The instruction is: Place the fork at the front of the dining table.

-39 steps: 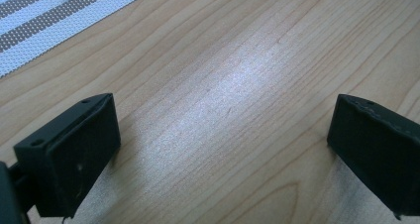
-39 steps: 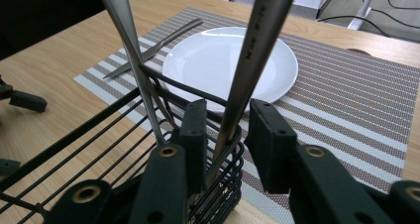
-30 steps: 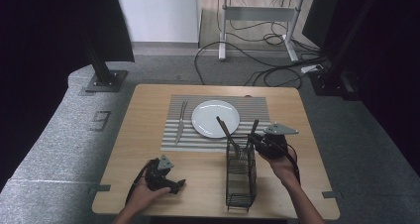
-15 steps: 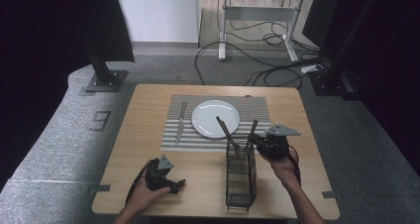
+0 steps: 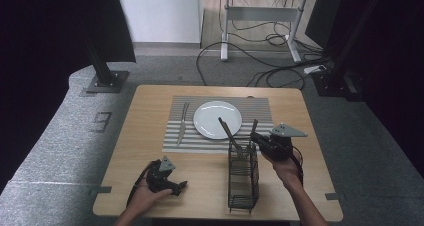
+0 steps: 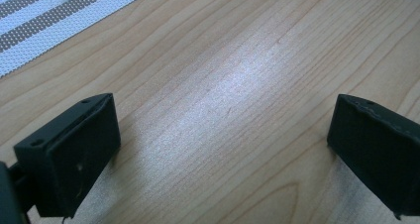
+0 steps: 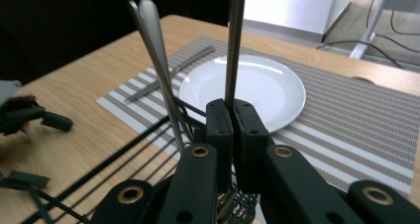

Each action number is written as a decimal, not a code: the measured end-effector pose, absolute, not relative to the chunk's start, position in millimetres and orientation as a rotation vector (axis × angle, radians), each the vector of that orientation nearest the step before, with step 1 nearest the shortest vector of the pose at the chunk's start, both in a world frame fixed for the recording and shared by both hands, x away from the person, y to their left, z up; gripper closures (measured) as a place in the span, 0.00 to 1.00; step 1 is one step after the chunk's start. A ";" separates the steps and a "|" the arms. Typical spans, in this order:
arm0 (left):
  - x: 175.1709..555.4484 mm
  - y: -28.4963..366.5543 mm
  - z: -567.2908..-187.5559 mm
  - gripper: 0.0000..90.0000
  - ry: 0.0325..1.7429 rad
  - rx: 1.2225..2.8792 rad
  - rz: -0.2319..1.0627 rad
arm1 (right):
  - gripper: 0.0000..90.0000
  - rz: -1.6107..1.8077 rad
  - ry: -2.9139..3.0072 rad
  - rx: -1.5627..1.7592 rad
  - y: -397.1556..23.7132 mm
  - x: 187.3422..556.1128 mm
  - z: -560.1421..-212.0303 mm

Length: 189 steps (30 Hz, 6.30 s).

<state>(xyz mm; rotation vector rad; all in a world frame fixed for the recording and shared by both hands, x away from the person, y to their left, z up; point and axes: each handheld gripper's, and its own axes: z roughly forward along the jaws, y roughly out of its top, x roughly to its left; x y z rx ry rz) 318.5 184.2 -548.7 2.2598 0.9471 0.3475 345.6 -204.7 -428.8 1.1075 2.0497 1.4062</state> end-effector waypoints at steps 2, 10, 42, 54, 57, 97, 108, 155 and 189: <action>318.6 184.3 -548.7 0.00 0.947 2.260 0.348 | 0.96 1.425 2.037 1.095 -205.7 343.2 -424.9; 318.6 184.2 -548.7 0.00 0.947 2.260 0.348 | 0.96 1.469 1.982 1.042 -212.1 331.3 -400.0; 318.6 184.3 -548.6 0.00 0.947 2.261 0.347 | 0.96 1.452 1.812 1.126 -264.4 337.8 -374.7; 318.6 184.3 -548.7 0.00 0.947 2.260 0.348 | 0.96 1.428 1.825 1.213 -269.4 356.8 -407.3; 318.6 184.3 -548.6 0.00 0.947 2.261 0.347 | 0.96 1.421 1.831 1.221 -269.4 358.9 -412.6; 318.5 184.3 -548.8 0.00 0.947 2.260 0.349 | 0.96 1.275 1.898 1.260 -250.8 400.9 -476.7; 318.5 184.3 -548.8 0.00 0.947 2.260 0.349 | 0.95 1.251 1.919 1.291 -251.4 406.6 -481.6; 318.3 184.5 -548.7 0.00 0.946 2.261 0.348 | 0.96 1.310 2.048 1.237 -233.8 422.5 -506.7; 318.3 184.5 -548.7 0.00 0.946 2.260 0.348 | 0.89 1.314 1.983 1.461 -248.9 450.0 -535.6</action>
